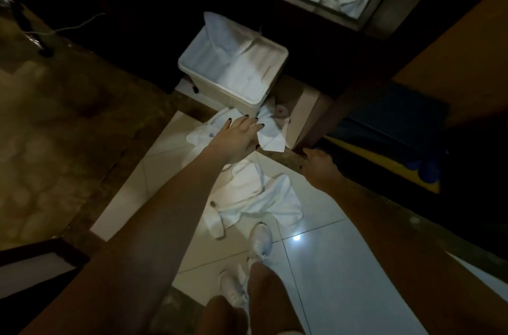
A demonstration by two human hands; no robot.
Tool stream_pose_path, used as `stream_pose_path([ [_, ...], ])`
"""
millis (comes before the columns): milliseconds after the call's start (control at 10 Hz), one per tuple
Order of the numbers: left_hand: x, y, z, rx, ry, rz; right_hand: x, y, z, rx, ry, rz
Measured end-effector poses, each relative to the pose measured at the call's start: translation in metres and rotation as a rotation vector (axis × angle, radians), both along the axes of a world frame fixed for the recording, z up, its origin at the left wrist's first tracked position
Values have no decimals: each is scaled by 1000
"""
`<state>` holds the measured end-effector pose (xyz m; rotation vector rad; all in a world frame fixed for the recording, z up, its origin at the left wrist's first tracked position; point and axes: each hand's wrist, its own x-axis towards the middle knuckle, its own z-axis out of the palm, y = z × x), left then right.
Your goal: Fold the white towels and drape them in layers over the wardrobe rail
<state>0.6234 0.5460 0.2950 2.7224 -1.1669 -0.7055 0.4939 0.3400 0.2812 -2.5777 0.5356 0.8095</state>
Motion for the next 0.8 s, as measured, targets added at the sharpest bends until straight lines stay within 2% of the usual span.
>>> stream_pose_path([
  [100,28,-11,-86,14,42,12,28,-10,-81,54,-35,-97],
  [300,62,-32,-271,11,89,-22,68,-17,-270,113,-54,-137],
  [400,72,-37,-378,12,69,-51,81,-22,-359,151,-59,-164],
  [500,80,-47,-458,-8,51,-76,90,-30,-434,149,-92,-148],
  [600,90,-65,-524,-45,96,-9,101,-42,-497,116,-121,-141],
  [800,94,-114,-604,-176,94,313,121,-56,-588,31,-304,-234],
])
